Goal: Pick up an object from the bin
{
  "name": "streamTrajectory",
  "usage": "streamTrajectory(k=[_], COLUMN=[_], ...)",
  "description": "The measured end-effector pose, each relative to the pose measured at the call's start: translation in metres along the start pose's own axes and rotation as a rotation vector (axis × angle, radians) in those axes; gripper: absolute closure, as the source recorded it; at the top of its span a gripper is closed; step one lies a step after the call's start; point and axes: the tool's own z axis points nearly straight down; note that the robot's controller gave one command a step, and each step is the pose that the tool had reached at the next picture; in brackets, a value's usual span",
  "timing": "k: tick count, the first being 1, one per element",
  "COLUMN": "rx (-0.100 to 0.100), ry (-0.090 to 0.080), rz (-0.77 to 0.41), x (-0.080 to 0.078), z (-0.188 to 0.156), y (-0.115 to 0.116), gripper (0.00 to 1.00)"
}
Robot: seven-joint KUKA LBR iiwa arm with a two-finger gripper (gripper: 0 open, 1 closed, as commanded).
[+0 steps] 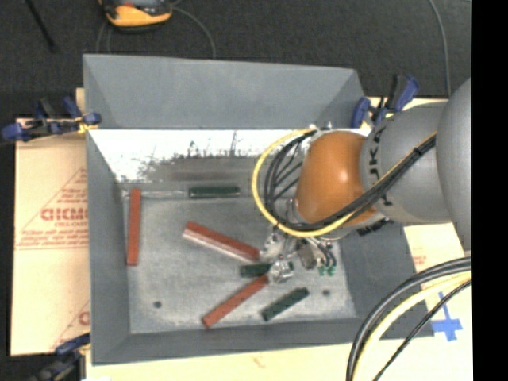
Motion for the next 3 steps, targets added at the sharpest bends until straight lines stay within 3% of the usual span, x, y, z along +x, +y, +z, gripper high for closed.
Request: streamTrajectory(k=[1,2,3], rx=[-0.003,-0.004,-0.004], ry=[-0.018,-0.015,-0.015], rz=[-0.002,-0.006,-0.007], x=[-0.0021,-0.0013,-0.0013], z=[0.0043,0.0049,0.0049], y=[0.0030,0.0037,0.0037], gripper=[0.00,1.00,1.00])
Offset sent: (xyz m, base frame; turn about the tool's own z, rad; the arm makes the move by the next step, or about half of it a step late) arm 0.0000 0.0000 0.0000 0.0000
